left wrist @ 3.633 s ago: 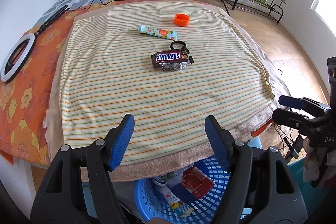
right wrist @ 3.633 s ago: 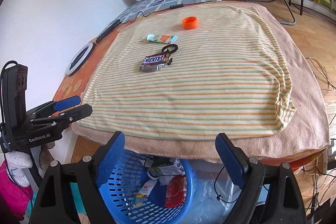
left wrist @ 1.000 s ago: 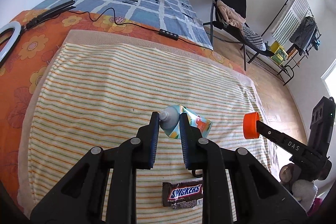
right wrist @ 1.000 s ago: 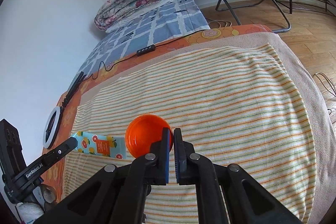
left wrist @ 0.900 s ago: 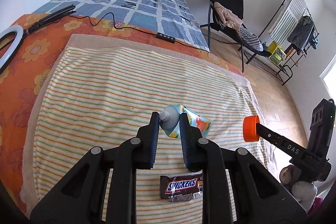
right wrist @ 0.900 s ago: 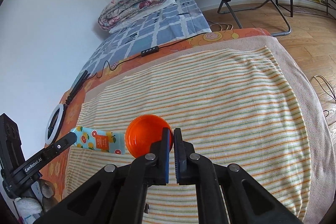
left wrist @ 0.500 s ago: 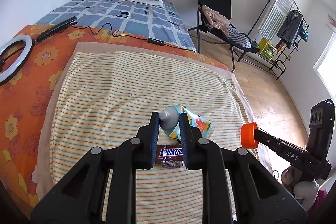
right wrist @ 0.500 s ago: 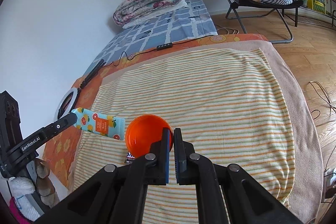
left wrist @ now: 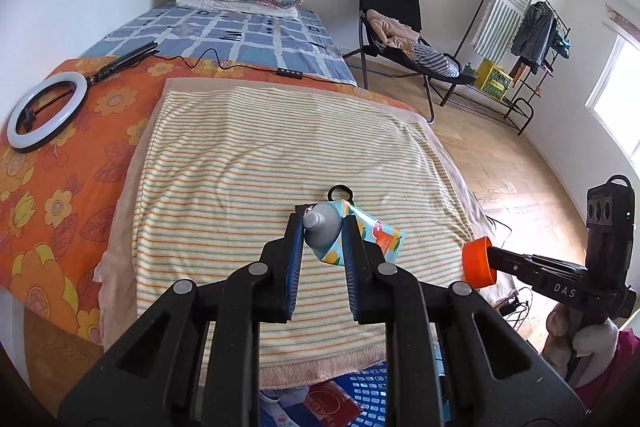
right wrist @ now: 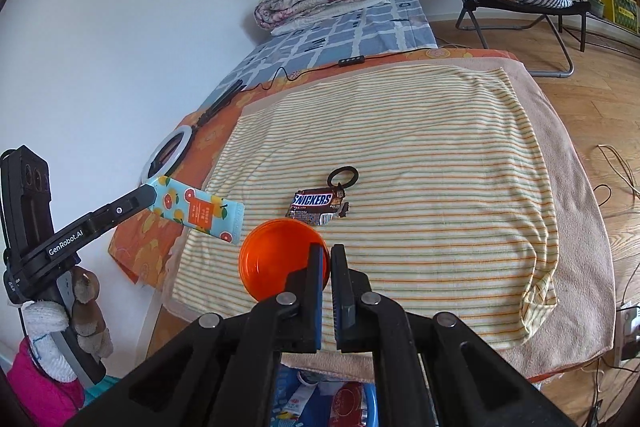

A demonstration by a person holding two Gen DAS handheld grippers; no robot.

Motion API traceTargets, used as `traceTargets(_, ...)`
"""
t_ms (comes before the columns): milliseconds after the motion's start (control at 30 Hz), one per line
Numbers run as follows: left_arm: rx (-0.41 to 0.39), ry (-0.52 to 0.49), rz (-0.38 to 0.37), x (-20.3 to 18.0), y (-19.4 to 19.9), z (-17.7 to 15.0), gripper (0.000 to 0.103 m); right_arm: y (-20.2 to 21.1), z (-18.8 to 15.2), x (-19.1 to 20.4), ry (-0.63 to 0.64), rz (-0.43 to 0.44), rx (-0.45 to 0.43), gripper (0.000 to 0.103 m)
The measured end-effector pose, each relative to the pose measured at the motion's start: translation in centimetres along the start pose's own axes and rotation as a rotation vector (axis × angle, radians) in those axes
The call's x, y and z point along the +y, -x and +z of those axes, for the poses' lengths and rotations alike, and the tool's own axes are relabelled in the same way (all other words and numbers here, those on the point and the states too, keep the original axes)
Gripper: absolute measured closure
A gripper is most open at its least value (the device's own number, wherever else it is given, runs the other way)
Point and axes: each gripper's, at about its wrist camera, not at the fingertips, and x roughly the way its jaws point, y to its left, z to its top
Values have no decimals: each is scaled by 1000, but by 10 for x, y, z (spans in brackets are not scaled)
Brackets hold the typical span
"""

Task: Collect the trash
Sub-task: 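Carry the tube and cap over the blue basket and open both tools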

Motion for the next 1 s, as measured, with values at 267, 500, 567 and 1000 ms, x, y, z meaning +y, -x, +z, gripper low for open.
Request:
traceTargets(267, 31, -42, -3, -8, 21, -44, 85, 13, -48, 0, 0, 15, 42, 102)
traceTargets(500, 80, -62, 0, -10, 25, -84, 85, 9, -89, -4, -13, 24, 112, 102)
traceTargets(567, 98, -66, 5, -10, 24, -95, 85, 6, -99, -4, -4, 19, 124, 102)
traceTargets(1000, 217, -61, 37, 4, 2, -145, 85, -22, -139, -5, 13, 25, 217, 102)
